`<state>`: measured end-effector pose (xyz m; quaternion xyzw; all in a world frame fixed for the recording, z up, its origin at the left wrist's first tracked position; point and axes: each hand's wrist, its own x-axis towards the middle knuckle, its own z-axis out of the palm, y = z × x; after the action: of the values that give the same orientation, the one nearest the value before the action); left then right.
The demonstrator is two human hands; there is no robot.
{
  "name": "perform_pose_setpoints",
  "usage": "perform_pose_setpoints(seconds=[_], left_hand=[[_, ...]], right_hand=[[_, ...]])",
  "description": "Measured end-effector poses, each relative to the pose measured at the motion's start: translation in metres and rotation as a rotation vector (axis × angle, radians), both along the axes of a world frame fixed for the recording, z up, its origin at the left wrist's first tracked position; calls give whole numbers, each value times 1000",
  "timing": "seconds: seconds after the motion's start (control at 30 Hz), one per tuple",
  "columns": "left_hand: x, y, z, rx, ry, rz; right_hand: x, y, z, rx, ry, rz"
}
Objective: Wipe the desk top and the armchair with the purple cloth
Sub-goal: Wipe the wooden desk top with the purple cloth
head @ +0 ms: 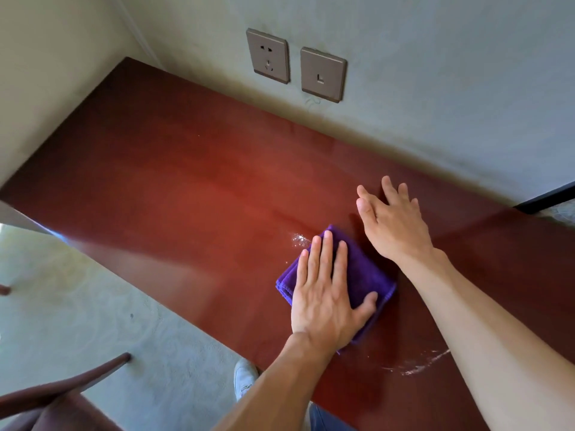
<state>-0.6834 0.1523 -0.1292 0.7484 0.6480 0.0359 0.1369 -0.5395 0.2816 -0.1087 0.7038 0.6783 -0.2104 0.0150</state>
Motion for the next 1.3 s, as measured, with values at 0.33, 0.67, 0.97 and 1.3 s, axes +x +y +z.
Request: perform_pose_setpoints(seconds=[0.33,0.67,0.97,1.3], left_hand=[[-76,56,-9,89,35,113],[-149,125,-9,93,61,217],[-222,194,-7,103,108,209],[-292,269,-9,109,113,267]], right_hand=[[-35,3,-9,137,-16,-208],[-79,18,-11,197,-130,-314],[-198,85,4,288,101,52],[-267,121,-5,-20,-78,-50]])
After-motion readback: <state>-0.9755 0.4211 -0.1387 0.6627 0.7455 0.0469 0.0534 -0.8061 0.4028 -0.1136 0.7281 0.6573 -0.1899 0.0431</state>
